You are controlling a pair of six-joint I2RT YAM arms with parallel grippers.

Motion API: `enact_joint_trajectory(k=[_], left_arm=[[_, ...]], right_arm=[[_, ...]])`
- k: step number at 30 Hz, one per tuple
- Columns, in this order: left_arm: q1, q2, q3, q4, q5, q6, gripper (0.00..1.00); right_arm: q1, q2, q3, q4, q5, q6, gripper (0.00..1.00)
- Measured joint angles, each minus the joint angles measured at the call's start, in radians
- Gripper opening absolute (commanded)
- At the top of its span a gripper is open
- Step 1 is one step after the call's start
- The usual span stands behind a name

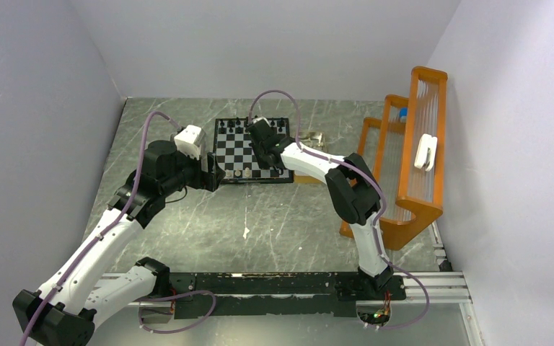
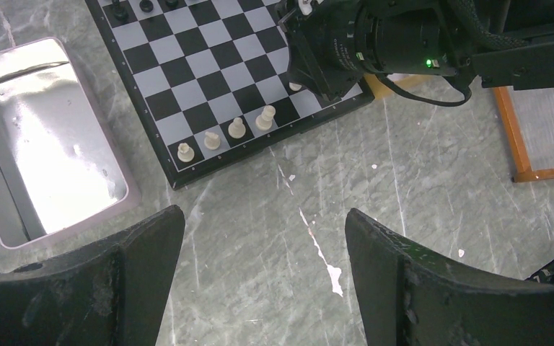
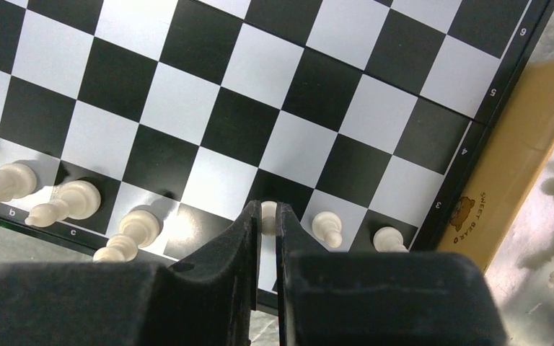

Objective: Set up the chess pieces on the board
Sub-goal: Place the chess piece on the chessboard.

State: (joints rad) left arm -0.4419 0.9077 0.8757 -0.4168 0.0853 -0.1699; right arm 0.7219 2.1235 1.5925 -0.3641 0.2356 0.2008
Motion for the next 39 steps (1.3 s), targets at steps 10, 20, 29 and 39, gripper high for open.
enact_joint_trajectory(k=[10,20,29,39], left_arm=[[0.0,0.0,0.0,0.0,0.0,0.0,0.86],[0.0,0.0,0.0,0.0,0.0,0.0,0.86],[0.0,0.0,0.0,0.0,0.0,0.0,0.86],[0.0,0.0,0.0,0.0,0.0,0.0,0.86]], right_arm=[[0.0,0.002,0.001,0.001,0.001,0.001,0.18],[0.0,0.015,0.016,0.0,0.004,0.0,0.17],[0.0,0.023,0.027,-0.001,0.008,0.0,0.17],[0.0,0.023,0.027,-0.003,0.008,0.0,0.16]])
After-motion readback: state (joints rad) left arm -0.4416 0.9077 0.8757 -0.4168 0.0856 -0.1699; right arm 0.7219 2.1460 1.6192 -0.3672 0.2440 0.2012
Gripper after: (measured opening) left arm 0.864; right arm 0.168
